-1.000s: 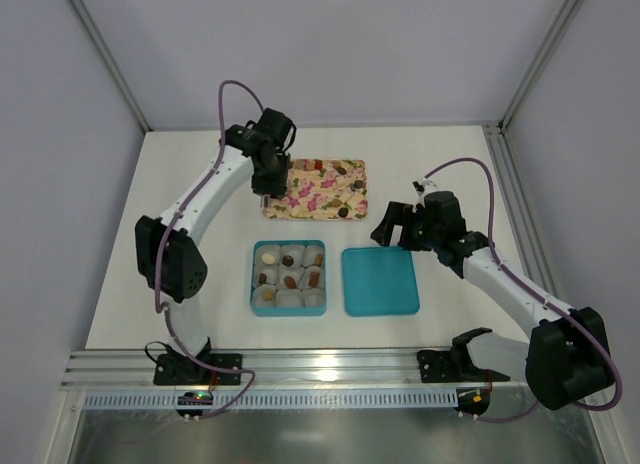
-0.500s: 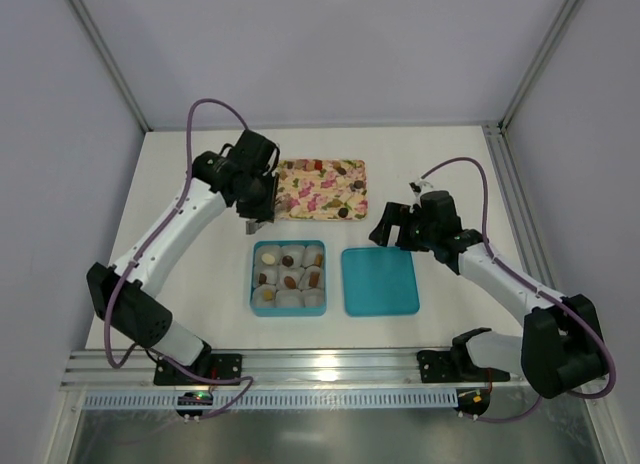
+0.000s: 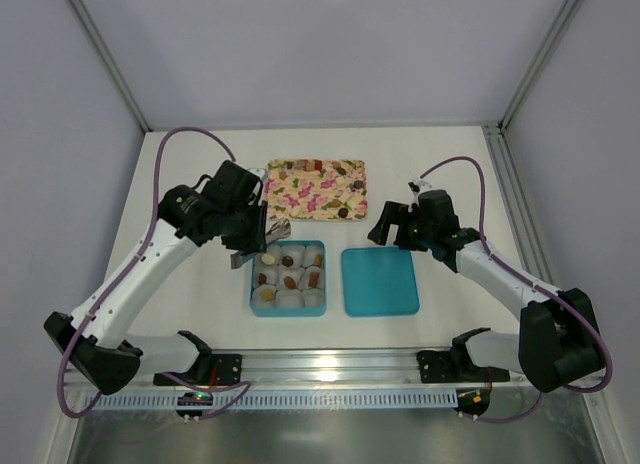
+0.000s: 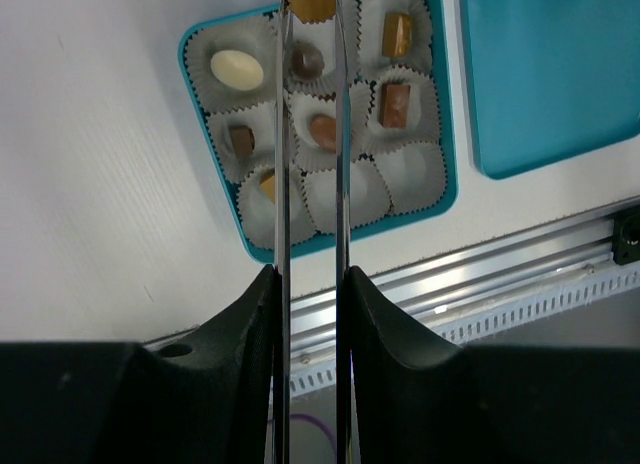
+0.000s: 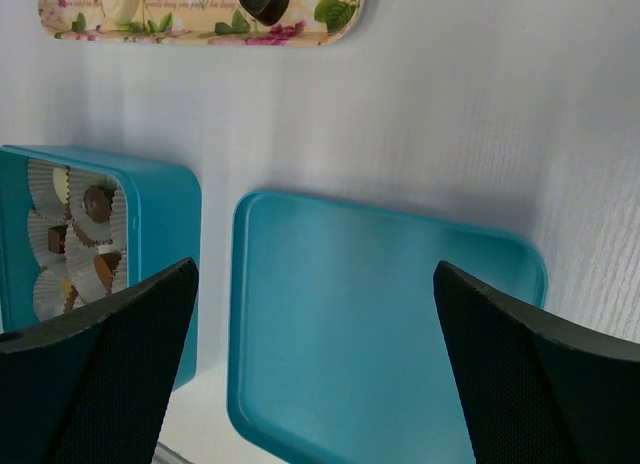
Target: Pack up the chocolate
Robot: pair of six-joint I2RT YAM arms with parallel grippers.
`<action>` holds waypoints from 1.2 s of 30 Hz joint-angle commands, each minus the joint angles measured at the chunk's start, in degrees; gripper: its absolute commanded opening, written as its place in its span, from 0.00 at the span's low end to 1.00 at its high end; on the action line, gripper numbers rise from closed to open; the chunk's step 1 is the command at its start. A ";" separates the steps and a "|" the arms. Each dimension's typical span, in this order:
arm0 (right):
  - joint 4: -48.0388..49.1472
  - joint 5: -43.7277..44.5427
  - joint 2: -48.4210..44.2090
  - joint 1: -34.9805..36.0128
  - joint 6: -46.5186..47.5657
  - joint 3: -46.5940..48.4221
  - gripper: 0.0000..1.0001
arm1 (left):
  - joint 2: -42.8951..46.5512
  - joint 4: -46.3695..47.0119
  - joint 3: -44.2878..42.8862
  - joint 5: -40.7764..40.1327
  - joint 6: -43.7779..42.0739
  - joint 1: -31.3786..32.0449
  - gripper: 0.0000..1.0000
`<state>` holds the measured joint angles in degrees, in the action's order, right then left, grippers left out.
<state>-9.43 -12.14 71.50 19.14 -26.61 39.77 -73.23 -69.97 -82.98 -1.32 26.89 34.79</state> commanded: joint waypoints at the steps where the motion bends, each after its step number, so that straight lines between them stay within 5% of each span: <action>1: 2.75 0.45 0.13 0.29 -0.72 2.16 1.00 | 3.70 -2.96 1.94 1.06 3.15 2.29 0.26; 23: 3.02 1.42 -0.31 0.64 -1.95 0.75 1.00 | 13.11 -10.62 9.77 1.15 10.19 13.82 0.26; 36: 3.19 1.68 -0.49 0.90 -2.04 0.22 1.00 | 11.36 -10.88 11.17 1.94 11.69 18.83 0.26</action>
<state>-8.60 -11.49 71.68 19.57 -28.45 39.75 -61.56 -77.62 -71.90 0.14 37.52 52.93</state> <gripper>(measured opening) 0.996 0.309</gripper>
